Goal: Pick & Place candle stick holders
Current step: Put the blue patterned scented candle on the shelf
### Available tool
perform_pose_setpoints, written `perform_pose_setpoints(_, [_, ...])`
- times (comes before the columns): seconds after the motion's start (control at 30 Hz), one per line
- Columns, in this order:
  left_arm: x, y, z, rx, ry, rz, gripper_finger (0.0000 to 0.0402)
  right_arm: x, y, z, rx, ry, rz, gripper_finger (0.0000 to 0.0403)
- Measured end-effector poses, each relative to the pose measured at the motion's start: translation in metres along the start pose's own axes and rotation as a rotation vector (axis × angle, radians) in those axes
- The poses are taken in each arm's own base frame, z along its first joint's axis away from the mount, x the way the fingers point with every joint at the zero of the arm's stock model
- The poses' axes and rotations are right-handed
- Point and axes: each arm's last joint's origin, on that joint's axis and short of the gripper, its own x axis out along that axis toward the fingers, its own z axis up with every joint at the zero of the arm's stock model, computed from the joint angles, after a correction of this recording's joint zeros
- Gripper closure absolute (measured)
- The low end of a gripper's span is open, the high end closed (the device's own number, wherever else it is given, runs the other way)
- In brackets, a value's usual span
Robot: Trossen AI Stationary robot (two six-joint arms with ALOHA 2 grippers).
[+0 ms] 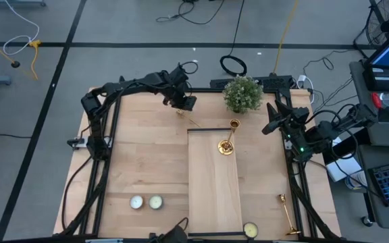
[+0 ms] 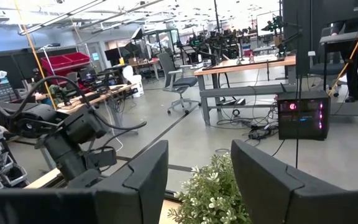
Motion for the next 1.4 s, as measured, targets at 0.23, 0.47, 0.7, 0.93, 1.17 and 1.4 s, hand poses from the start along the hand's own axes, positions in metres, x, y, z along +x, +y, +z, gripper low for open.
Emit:
perform_pose_setpoints(0.23, [0.000, 0.001, 0.000, 0.003, 0.001, 0.001, 0.0250, 0.000, 0.000, 0.000, 0.000, 0.000, 0.000, 0.0232])
perform_pose_setpoints(0.47, [0.000, 0.000, 0.000, 0.030, 0.002, 0.003, 0.0250, 0.000, 0.000, 0.000, 0.000, 0.000, 0.000, 0.0232])
perform_pose_setpoints(0.7, [0.000, 0.000, -0.006, 0.101, 0.086, -0.056, 0.0250, 0.000, 0.000, 0.000, 0.006, 0.000, 0.001, 0.0232])
perform_pose_setpoints(0.93, [-0.010, 0.009, -0.040, 0.165, 0.412, -0.009, 0.0250, -0.006, 0.001, 0.000, -0.004, 0.011, 0.046, 0.0232])
perform_pose_setpoints(1.17, [-0.045, -0.013, -0.079, 0.286, 0.557, 0.092, 0.0250, -0.011, 0.004, -0.002, -0.012, 0.021, 0.083, 0.0232])
perform_pose_setpoints(1.4, [-0.081, -0.055, -0.118, 0.381, 0.460, 0.062, 0.0250, -0.014, 0.011, -0.007, 0.057, 0.028, 0.100, 0.0232])
